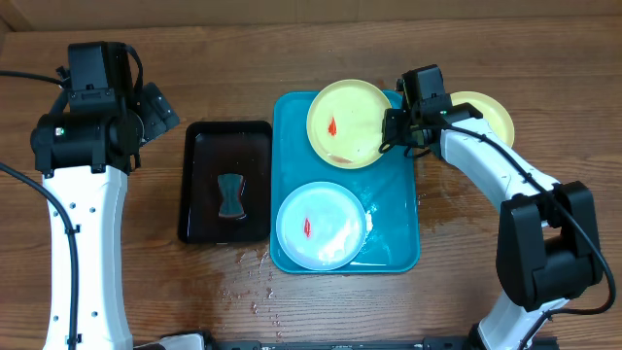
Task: Clean dirty plates on tray and stack at the side
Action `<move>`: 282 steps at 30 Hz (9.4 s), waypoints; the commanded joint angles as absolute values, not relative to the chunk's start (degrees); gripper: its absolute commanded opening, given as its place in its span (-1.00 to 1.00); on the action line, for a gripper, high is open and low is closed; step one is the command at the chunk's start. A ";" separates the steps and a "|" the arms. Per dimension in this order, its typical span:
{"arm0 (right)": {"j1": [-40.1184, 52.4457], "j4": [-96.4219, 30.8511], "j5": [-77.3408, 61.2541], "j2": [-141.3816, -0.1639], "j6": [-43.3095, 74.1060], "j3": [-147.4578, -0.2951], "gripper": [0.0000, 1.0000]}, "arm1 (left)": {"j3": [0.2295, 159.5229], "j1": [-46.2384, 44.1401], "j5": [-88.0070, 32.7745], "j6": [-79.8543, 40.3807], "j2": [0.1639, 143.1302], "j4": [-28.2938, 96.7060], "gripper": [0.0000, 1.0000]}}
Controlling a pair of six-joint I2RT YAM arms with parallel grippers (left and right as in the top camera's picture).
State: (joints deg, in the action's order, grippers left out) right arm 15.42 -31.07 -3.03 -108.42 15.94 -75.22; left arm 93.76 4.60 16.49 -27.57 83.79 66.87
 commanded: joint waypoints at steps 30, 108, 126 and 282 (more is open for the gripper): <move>15.81 -27.49 -3.07 -107.48 19.07 -72.42 -0.73 | 94.21 4.58 16.47 -28.75 84.01 66.89 1.00; 13.85 -35.75 -8.01 -119.72 9.63 -84.58 -0.92 | 94.21 4.54 16.47 -28.77 84.01 66.89 0.99; 14.13 -36.45 -7.99 -119.72 13.76 -84.58 -0.59 | 94.21 4.54 16.47 -28.77 84.01 66.89 1.00; 14.20 -34.48 -7.64 -119.72 30.52 -82.35 -0.38 | 85.89 -6.79 8.29 -8.95 86.06 51.03 -0.92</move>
State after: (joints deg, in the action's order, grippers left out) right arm 13.93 -34.74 -8.51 -119.55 28.77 -83.57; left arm 81.41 -6.68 7.40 -11.33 86.26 50.50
